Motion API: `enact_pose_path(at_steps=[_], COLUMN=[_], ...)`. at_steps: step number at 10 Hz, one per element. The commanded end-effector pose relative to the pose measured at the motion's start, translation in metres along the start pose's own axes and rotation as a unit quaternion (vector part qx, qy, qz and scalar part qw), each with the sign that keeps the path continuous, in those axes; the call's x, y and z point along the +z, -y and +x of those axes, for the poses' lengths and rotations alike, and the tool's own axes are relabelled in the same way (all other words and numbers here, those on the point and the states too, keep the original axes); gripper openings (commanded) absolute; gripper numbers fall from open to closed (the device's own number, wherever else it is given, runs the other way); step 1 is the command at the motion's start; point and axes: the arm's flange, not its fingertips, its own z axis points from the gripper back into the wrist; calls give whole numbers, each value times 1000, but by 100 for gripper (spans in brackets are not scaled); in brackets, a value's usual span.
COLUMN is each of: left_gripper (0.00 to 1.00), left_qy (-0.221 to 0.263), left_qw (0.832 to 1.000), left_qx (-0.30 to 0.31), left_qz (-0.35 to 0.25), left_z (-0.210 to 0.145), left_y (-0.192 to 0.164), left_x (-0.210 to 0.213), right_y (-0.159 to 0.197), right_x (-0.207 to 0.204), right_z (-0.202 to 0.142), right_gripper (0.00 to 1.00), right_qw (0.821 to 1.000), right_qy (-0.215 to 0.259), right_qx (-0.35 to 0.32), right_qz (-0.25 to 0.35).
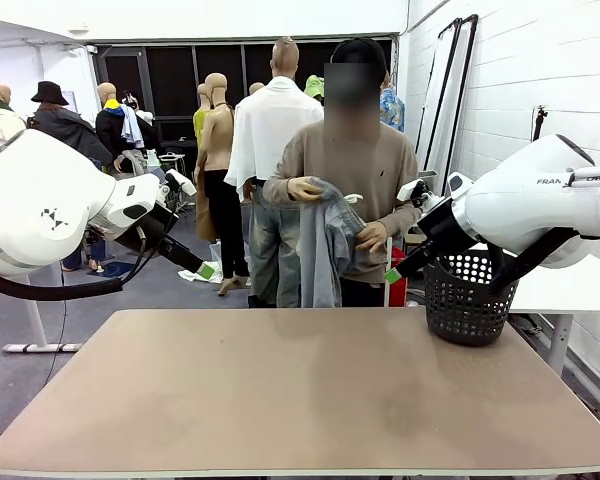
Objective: Fold the training pants.
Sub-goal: Grab both ends of the Training pants handed by a person.
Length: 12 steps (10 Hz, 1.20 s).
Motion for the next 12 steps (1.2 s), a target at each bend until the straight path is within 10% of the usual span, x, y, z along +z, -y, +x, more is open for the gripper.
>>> enact_pose_path(at_steps=[1, 12], left_gripper=[100, 100], left_qy=[-2, -2], left_qw=[1000, 1000], left_qx=[-2, -2], left_qz=[-2, -2], left_z=[-1, -1], left_y=[-1, -1], left_x=[0, 0], right_y=[0, 0], right_x=[0, 0], right_z=[0, 0], right_gripper=[100, 100], right_qw=[1000, 1000], right_qy=[1, 1], right_qx=[-2, -2], right_qz=[3, 3])
